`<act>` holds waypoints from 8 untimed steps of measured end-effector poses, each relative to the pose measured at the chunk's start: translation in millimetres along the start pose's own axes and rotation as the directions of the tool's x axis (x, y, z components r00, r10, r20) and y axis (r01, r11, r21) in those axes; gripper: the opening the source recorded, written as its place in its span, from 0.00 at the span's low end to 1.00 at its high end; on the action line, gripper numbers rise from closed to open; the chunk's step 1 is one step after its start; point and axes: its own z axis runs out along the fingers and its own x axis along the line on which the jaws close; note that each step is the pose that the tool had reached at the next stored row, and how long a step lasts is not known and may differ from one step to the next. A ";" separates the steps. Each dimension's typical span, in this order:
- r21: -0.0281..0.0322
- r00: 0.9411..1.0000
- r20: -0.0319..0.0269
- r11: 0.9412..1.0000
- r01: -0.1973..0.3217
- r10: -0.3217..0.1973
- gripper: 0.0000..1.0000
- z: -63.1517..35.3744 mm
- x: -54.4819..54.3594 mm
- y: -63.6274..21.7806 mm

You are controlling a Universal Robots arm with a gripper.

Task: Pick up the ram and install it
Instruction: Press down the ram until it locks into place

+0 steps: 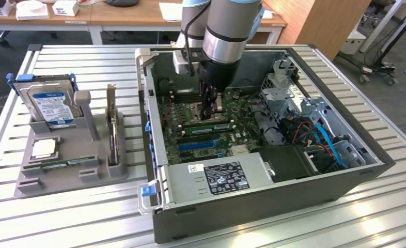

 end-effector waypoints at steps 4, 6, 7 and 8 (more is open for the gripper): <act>0.000 1.000 0.000 1.000 0.000 0.000 0.10 -0.4 0.0 -9.9; 0.000 1.000 0.000 1.000 0.000 0.000 0.10 -0.5 -0.1 -15.2; 0.000 1.000 0.000 1.000 0.000 0.000 0.10 -0.6 -0.1 -17.8; 0.000 1.000 0.000 1.000 0.000 0.000 0.10 -0.7 -0.1 -20.4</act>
